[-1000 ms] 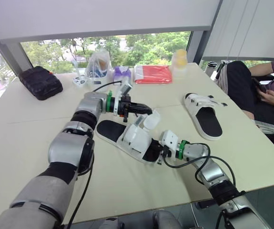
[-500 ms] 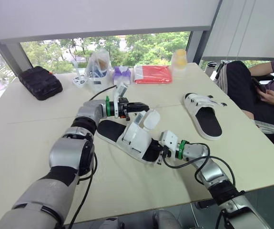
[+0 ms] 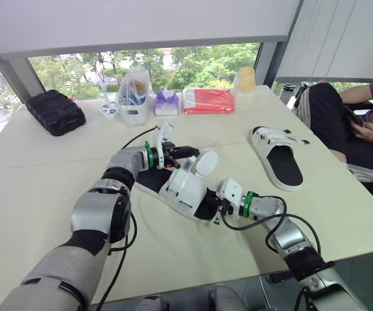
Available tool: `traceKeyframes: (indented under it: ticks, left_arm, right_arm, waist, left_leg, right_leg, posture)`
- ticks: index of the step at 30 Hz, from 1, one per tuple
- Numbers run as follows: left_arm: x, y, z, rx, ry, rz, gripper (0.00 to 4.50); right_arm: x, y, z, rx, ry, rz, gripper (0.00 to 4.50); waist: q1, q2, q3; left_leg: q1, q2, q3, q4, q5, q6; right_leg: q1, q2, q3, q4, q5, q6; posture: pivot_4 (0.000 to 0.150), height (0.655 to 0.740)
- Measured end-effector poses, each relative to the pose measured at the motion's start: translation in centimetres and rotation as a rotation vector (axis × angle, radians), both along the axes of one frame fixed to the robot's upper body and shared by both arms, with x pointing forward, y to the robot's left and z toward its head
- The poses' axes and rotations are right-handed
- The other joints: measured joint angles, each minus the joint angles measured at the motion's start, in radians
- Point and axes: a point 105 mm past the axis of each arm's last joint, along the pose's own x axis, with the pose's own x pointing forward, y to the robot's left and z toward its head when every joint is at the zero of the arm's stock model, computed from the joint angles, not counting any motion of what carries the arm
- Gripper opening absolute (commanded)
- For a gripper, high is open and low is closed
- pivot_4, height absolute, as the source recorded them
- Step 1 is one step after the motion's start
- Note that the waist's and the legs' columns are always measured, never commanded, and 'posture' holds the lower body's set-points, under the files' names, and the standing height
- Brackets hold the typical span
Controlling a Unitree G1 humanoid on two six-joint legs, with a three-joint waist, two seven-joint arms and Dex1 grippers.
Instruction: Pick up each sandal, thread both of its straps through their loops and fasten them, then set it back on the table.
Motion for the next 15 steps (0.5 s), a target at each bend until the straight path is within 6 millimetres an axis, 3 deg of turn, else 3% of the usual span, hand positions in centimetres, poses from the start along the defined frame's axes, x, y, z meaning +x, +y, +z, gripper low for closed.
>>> traceKeyframes:
  ticks: [5, 12, 15]
  left_arm:
    - [0.1, 0.6, -2.1, 0.099, -0.003, 0.039, 0.18]
    - [0.3, 0.8, -2.6, 0.166, -0.041, 0.057, 0.18]
    - [0.4, 1.0, -2.6, 0.167, -0.054, 0.069, 1.05]
  right_arm:
    - [0.0, 0.0, 0.0, -0.001, -0.001, 0.000, 0.00]
    - [0.1, 0.1, 0.1, -0.009, -0.007, 0.001, 0.00]
    - [0.2, 0.1, 0.2, -0.009, -0.011, 0.002, 0.00]
  waist:
    - [0.000, 0.000, 0.000]
    - [0.000, 0.000, -0.001]
    - [0.000, 0.000, -0.001]
  left_leg:
    - [0.000, 0.000, 0.000, 0.000, 0.000, 0.000]
    - [0.001, 0.000, 0.000, 0.000, 0.000, 0.000]
    - [0.001, 0.000, 0.000, 0.000, 0.000, 0.000]
  right_leg:
    - [0.000, 0.000, 0.000, 0.000, 0.000, 0.000]
    - [0.001, 0.000, 0.000, 0.000, 0.000, 0.000]
    - [0.001, 0.000, 0.000, 0.000, 0.000, 0.000]
  posture:
    - [0.150, 0.7400]
    - [0.150, 0.7400]
    - [0.150, 0.7400]
